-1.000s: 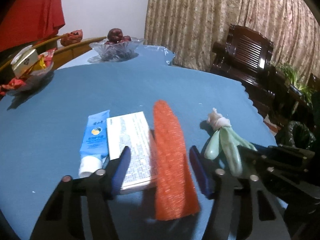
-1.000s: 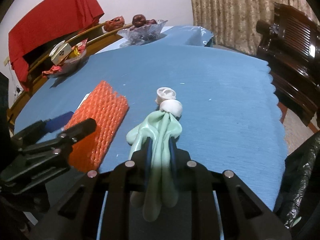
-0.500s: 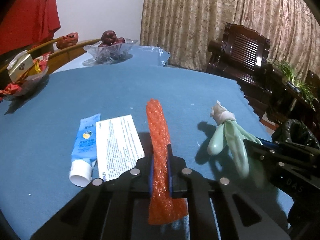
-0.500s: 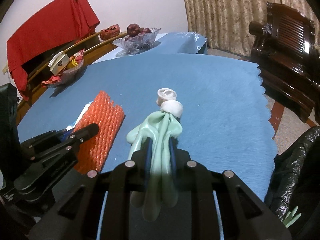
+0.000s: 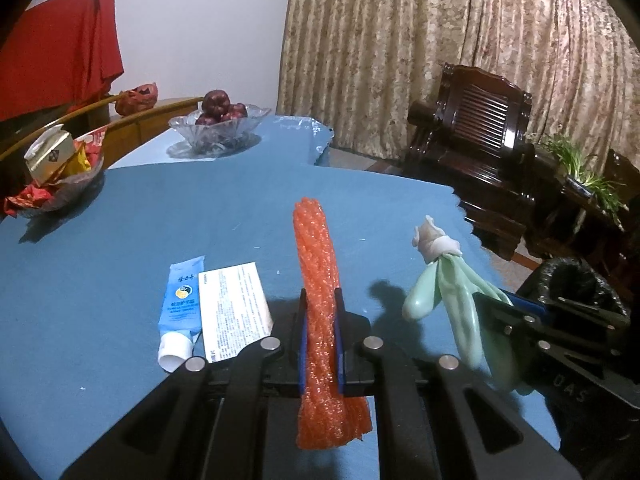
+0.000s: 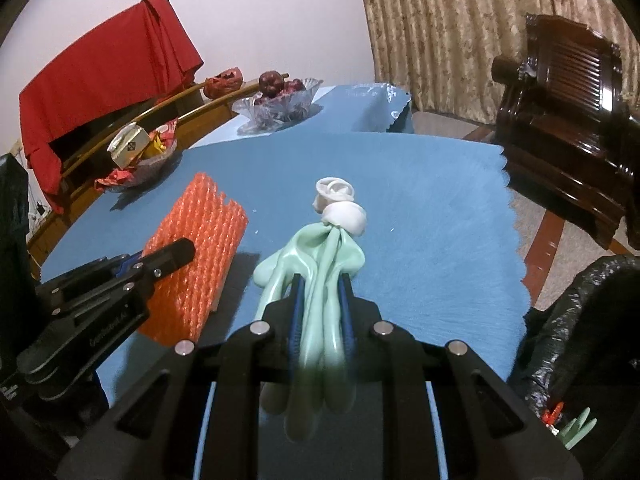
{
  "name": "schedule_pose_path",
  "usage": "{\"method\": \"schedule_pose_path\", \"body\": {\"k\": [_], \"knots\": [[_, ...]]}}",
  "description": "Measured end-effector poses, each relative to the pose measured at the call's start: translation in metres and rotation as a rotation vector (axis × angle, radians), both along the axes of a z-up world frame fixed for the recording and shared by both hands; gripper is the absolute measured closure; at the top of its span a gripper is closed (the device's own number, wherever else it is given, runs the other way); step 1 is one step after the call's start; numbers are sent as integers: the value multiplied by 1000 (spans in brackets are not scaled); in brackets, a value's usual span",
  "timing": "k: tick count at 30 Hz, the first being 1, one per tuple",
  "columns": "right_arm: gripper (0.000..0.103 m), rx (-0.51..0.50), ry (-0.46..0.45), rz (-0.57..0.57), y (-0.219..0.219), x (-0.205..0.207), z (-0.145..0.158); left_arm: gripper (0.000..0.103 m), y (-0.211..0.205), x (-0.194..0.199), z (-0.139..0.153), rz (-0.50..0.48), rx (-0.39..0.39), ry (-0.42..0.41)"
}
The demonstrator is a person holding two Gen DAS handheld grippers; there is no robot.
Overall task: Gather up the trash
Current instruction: 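Carry the orange net and green glove over the bin and open both grippers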
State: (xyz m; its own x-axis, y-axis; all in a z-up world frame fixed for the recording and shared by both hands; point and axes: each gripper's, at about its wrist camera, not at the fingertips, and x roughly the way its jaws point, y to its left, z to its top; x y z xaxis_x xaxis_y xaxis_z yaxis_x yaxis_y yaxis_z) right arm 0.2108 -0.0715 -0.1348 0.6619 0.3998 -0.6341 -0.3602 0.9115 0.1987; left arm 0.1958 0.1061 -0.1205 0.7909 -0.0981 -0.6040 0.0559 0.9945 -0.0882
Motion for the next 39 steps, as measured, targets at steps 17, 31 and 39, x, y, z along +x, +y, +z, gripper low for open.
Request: {"method": "schedule_pose_path", "body": {"k": [17,31,39], "knots": [[87,25,-67,-69,-49,-57,39,93,-41,-40,40,-81,-20,-54],[87,-61,-81,-208,-128,-105,53,93,-120,-68,53,-227,-35,-68],[87,-93,-84,-303,-178,-124,55,93,-167,-75,55,-314,-38,-65]]}}
